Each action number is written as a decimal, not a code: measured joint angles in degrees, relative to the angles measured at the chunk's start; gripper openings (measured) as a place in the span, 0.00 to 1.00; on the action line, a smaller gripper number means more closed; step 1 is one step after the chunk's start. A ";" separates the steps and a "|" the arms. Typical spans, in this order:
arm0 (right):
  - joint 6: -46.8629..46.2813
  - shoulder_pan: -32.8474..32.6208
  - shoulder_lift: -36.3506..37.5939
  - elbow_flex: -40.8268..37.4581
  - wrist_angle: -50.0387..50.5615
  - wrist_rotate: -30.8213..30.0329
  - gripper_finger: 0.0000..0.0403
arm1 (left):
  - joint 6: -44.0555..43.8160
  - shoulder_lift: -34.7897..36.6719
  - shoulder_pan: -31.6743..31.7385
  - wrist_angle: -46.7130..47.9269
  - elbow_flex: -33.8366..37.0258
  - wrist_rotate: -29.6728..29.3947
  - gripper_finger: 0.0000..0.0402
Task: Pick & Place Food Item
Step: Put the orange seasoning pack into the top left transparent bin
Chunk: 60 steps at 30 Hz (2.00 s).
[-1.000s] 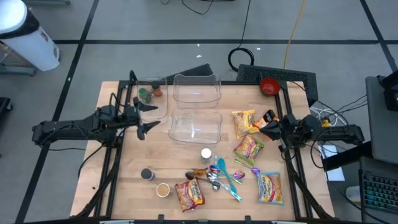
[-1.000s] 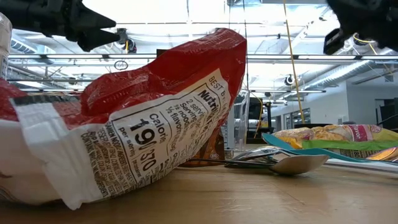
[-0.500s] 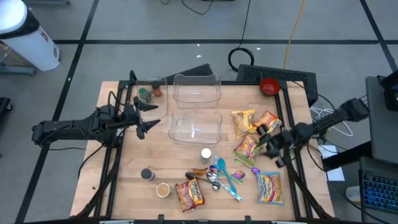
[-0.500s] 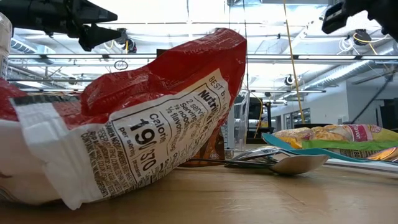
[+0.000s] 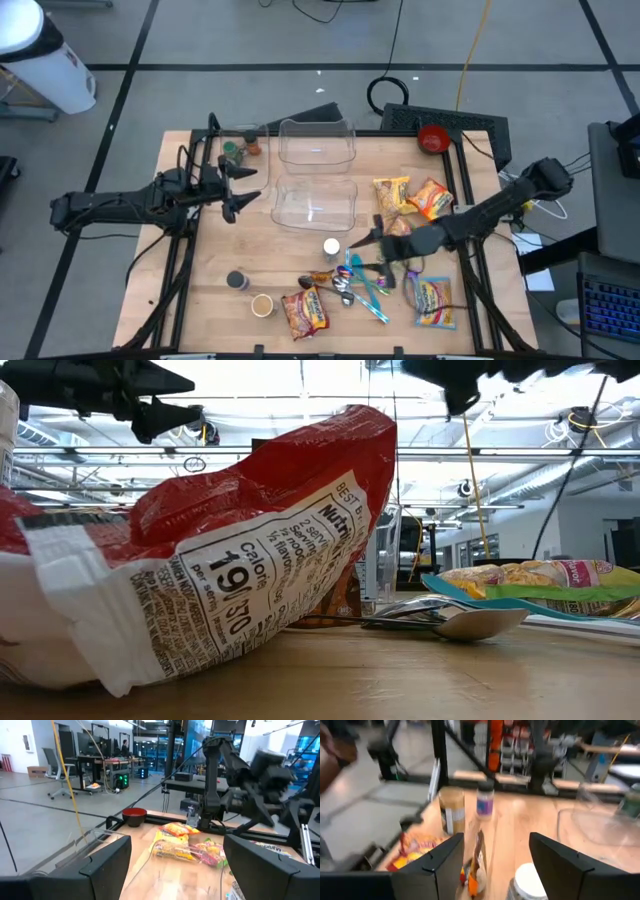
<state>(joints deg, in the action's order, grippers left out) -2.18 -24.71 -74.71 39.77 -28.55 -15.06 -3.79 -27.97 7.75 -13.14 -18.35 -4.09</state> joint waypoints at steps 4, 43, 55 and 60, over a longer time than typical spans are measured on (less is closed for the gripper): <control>3.46 0.00 -6.04 3.29 -0.65 0.04 0.51 | -0.09 -1.59 0.00 -1.09 -0.02 -0.01 0.80; 0.13 4.89 -21.82 5.59 -8.06 12.09 0.43 | -5.67 -13.28 0.00 -14.50 -0.04 0.56 0.80; 1.25 5.53 -21.82 5.59 -8.07 12.13 0.19 | -5.73 -13.28 -0.02 -15.64 -0.04 0.56 0.80; 1.44 5.64 -21.82 5.59 -8.05 12.13 0.10 | -5.38 -13.28 -0.01 -15.67 -0.04 0.56 0.80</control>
<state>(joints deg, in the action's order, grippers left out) -0.74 -19.07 -96.53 45.36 -36.60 -2.94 -9.17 -41.25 7.74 -28.81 -18.39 -3.53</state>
